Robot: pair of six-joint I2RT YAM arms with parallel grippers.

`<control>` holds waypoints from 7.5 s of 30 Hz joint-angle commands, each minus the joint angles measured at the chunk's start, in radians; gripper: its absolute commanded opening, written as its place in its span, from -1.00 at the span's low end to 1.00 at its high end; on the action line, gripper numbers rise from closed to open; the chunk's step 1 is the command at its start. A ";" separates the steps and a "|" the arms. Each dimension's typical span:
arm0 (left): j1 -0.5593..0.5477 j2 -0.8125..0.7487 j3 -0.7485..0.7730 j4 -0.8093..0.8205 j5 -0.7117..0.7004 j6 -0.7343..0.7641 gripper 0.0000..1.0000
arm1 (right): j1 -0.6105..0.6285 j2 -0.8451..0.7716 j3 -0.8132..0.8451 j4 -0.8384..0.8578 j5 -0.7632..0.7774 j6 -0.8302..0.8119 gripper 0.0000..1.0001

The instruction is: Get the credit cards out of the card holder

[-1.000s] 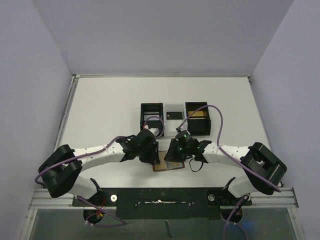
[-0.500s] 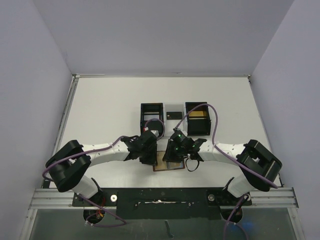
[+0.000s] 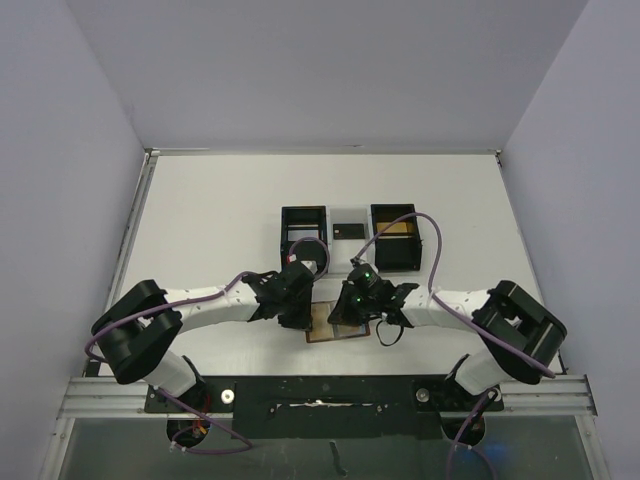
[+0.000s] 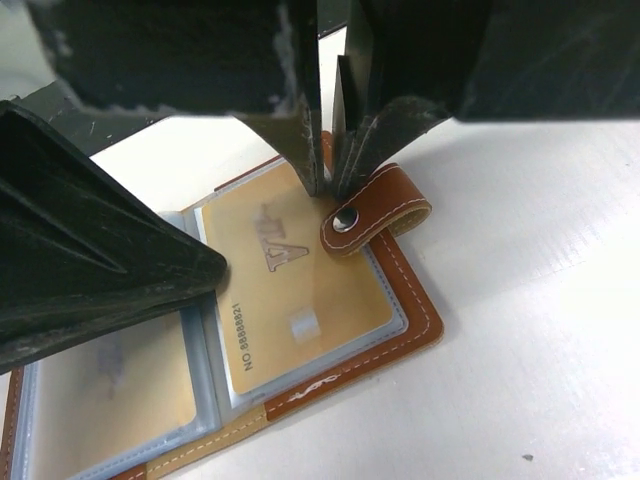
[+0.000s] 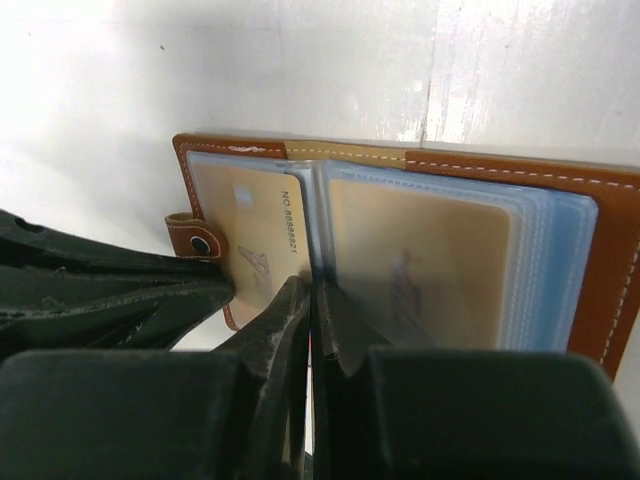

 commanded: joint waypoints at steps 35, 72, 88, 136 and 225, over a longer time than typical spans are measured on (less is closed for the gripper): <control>-0.021 0.068 0.016 -0.004 -0.043 0.035 -1.00 | 0.039 0.017 0.047 -0.020 0.011 -0.018 -0.73; -0.021 -0.016 0.070 -0.051 -0.054 0.071 -0.95 | -0.146 -0.122 -0.094 -0.011 -0.126 -0.119 -1.00; -0.009 -0.009 0.072 0.280 0.209 0.011 -0.46 | -0.142 -0.126 -0.097 -0.027 -0.093 -0.095 -1.00; -0.027 0.068 0.062 0.057 -0.001 0.036 -0.99 | -0.201 -0.166 -0.143 0.086 -0.227 -0.163 -1.00; -0.020 0.111 0.100 0.180 0.088 0.019 -0.67 | -0.251 -0.676 -0.114 -0.257 0.296 -0.225 -1.00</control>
